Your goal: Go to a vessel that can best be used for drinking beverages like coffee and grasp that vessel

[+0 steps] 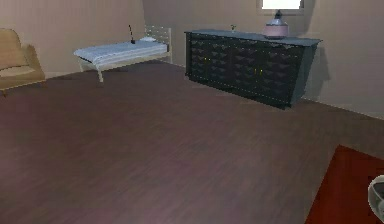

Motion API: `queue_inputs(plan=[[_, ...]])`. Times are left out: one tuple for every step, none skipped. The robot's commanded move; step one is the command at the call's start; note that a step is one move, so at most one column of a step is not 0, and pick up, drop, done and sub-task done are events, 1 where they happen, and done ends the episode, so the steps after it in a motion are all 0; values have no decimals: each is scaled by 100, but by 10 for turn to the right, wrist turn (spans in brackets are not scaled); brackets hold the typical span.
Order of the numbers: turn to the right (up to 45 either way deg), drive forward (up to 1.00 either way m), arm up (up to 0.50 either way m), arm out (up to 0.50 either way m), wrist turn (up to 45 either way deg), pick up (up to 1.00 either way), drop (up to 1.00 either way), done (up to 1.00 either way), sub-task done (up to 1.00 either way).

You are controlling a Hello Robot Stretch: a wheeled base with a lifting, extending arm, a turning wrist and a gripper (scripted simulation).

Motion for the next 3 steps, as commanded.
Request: queue_inputs(plan=[[0, 0, 36, 0, 0, 0, 0, 0, 0], [0, 0, 0, 46, 0, 0, 0, 0, 0], [0, 0, 0, 0, 450, 0, 0, 0, 0]])
